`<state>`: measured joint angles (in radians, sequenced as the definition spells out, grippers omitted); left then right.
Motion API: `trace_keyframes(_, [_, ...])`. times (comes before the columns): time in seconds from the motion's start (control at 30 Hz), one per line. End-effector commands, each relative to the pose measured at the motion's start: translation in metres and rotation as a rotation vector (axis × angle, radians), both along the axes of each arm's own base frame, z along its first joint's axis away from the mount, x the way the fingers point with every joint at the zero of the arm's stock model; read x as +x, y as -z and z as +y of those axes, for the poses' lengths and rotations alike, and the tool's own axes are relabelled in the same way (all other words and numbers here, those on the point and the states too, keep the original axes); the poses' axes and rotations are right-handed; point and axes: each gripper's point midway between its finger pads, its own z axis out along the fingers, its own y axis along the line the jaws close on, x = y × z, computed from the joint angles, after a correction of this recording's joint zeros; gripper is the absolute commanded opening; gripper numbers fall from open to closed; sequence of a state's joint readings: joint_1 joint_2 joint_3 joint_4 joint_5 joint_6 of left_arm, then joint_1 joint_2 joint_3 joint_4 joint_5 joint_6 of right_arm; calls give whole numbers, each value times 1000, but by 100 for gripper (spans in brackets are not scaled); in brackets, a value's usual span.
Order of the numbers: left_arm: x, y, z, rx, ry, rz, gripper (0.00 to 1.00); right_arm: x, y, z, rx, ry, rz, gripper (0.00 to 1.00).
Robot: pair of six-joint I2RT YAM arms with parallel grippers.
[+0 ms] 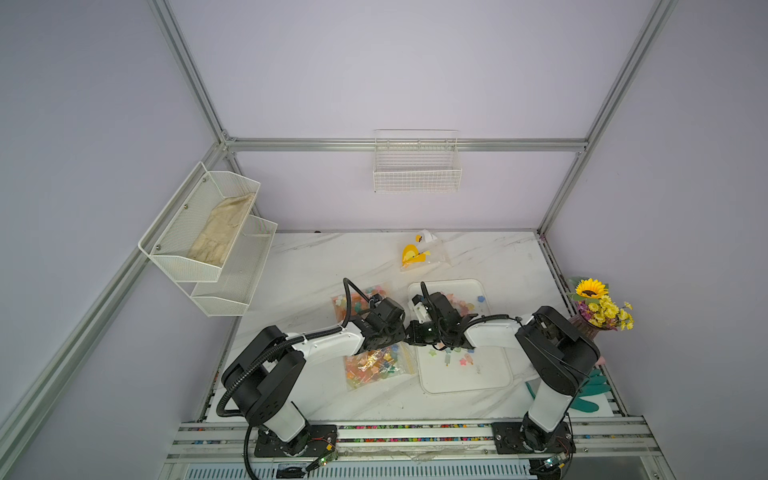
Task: Pour candies out of the ziploc bag
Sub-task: Open the ziploc bag at the center of the board.
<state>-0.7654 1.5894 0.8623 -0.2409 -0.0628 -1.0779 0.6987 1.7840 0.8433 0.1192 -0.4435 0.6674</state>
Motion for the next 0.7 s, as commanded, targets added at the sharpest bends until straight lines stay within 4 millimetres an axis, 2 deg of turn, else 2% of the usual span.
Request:
trace_keyframes(0.0, [19, -30, -18, -67, 13, -68, 25, -2, -5, 4, 13, -21, -26, 0])
trace_keyframes(0.4, [18, -19, -18, -51, 15, -46, 17, -1, -6, 3, 9, -18, -26, 0])
trace_keyframes(0.67, [18, -13, -15, -32, 0, -34, 23, -1, -7, 4, 10, -20, -29, 0])
